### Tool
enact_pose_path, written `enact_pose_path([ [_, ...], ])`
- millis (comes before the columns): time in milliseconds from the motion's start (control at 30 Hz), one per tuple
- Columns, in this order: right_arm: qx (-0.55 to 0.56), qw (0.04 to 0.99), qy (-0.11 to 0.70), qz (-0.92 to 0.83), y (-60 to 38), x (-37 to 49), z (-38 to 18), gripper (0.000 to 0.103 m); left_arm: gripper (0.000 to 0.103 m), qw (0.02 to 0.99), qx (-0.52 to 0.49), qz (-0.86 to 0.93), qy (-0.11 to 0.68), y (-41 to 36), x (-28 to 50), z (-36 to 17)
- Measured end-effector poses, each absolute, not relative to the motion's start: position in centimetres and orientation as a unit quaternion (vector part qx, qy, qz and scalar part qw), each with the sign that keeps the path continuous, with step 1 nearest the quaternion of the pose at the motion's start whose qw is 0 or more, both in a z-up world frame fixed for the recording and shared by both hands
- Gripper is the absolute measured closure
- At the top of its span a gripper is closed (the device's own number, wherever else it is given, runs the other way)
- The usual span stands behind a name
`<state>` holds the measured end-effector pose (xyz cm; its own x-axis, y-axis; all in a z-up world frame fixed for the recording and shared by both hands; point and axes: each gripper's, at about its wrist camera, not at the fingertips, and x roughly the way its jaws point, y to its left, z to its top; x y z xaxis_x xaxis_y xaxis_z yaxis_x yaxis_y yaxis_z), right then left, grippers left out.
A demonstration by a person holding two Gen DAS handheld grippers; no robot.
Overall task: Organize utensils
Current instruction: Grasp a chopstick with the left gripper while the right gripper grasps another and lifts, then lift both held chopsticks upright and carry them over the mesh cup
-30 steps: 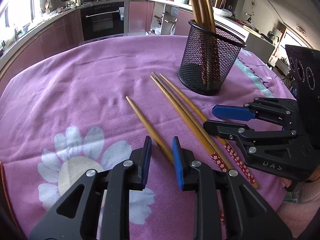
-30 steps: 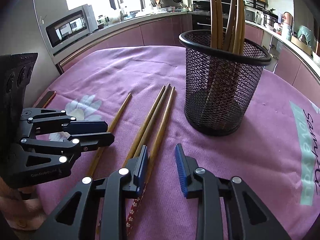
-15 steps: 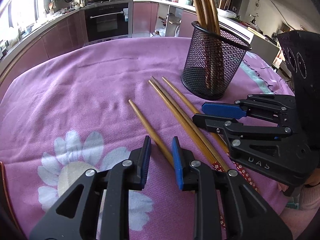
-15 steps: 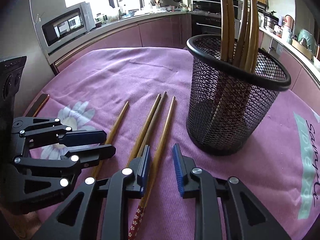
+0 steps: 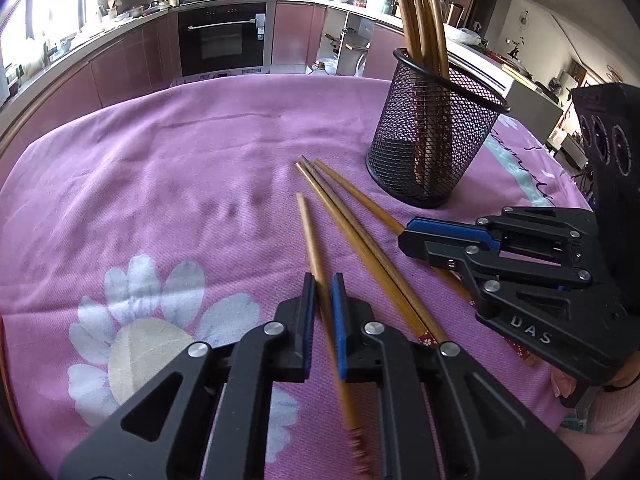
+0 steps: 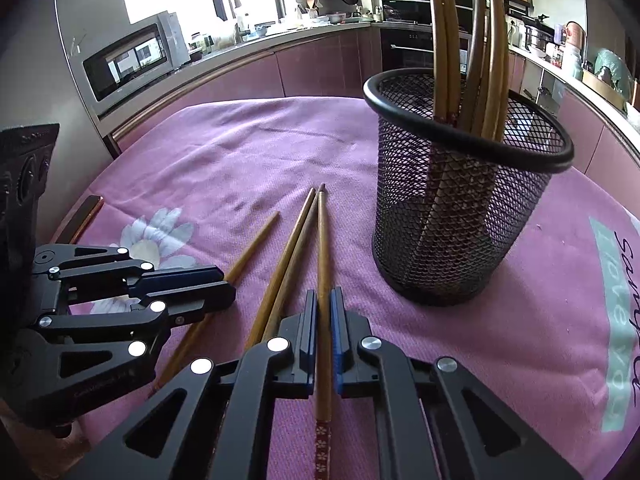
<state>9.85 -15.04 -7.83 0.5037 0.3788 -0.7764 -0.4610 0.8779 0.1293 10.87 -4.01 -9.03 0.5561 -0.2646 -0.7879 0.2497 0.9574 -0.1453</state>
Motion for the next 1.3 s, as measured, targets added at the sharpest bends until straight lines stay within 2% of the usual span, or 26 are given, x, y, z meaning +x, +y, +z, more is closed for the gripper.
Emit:
enact_pose_path([
  [400,-0.033,0.870,0.416,0.264,-15.8,8.4,-6.1,0.098,0.096,0.886,-0.019,-0.150,0.438,-3.4,10.1,-7.8],
  [1300,0.060,0.898,0.321,0.295,-21.2,5.4,0.6,0.098,0.096,0.893,-0.102,-0.272,0.344,-2.2,6.5,1.1],
])
